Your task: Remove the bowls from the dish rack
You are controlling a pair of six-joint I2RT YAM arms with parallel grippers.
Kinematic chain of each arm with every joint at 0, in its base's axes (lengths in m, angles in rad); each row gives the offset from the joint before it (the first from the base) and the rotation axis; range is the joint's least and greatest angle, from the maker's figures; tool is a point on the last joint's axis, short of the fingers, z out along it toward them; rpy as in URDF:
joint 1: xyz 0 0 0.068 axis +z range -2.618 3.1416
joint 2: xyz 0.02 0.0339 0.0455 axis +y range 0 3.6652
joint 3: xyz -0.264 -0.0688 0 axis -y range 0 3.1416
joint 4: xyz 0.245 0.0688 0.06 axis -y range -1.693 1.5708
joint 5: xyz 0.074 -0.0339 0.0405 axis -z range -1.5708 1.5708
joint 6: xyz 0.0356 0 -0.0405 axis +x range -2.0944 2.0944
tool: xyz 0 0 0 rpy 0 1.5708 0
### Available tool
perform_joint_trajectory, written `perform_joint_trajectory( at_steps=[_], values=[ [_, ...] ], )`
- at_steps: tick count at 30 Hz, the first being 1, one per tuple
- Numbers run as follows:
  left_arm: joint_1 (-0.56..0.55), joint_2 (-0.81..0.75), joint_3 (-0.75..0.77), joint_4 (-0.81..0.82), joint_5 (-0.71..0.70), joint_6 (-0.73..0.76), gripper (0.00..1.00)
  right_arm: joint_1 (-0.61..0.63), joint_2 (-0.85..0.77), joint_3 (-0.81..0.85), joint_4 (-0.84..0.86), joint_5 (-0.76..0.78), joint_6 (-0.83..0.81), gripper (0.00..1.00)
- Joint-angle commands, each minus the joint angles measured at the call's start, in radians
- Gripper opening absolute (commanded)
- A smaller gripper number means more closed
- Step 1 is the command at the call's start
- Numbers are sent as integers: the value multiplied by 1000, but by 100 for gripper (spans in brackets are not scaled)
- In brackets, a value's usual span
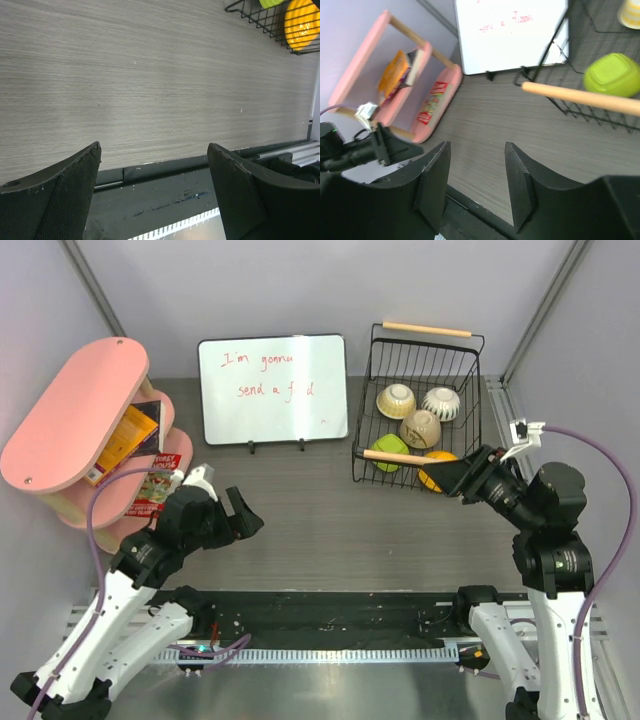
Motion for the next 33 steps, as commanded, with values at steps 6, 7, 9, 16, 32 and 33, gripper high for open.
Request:
perform_joint_trajectory(
  at_steps=[6, 7, 9, 16, 32, 33],
  values=[
    [3, -259, -103, 99, 59, 30, 89, 1, 38, 102, -197, 267, -129, 53],
    [3, -272, -114, 128, 62, 30, 88, 1, 67, 121, -201, 272, -134, 52],
    [3, -281, -111, 135, 73, 6, 88, 2, 95, 137, -206, 313, -169, 51],
    [3, -183, -102, 138, 67, 45, 89, 7, 268, 157, -79, 340, -301, 56],
    [3, -152, -148, 188, 65, 56, 88, 380, 541, 211, -39, 712, -612, 71],
    [3, -143, -151, 196, 69, 58, 88, 390, 546, 215, -40, 712, -627, 72]
  ],
)
